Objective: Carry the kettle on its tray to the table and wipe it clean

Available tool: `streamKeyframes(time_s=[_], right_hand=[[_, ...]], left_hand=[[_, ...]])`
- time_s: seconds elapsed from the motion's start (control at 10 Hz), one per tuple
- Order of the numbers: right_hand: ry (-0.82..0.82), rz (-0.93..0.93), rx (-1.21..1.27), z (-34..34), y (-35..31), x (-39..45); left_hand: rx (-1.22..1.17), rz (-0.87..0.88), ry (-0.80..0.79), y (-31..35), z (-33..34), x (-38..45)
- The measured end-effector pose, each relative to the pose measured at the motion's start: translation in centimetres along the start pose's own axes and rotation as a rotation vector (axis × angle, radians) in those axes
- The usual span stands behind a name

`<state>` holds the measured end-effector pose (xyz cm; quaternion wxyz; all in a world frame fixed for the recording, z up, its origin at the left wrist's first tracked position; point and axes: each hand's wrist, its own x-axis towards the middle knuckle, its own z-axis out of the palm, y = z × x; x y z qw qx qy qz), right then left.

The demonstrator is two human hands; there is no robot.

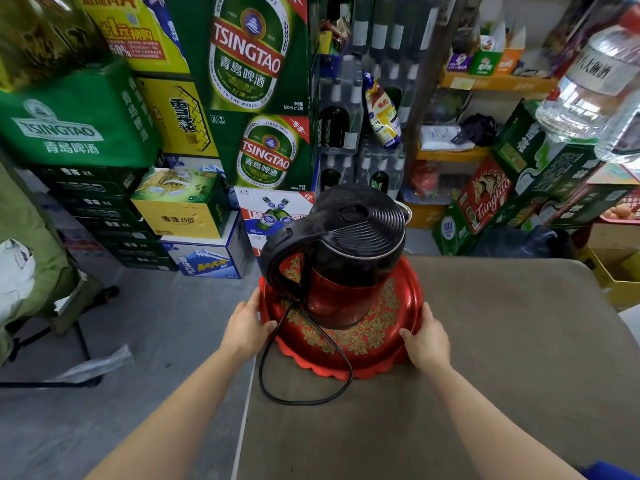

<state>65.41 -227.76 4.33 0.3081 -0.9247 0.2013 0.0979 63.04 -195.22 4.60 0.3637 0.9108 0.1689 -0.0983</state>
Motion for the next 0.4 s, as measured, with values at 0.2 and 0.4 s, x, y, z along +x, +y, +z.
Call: streamKeyframes(time_s=[0.2,0.4], right_hand=[[-0.012,0.012,-0.154,-0.7,-0.4,-1.0],[0.049,-0.076,-0.266,-4.0,-1.2,-3.7]], left_hand=[[0.118,0.002,-0.029,0.3,-0.9,-0.8],[0.315,0.003,0.018,1.6,-5.9,-4.0]])
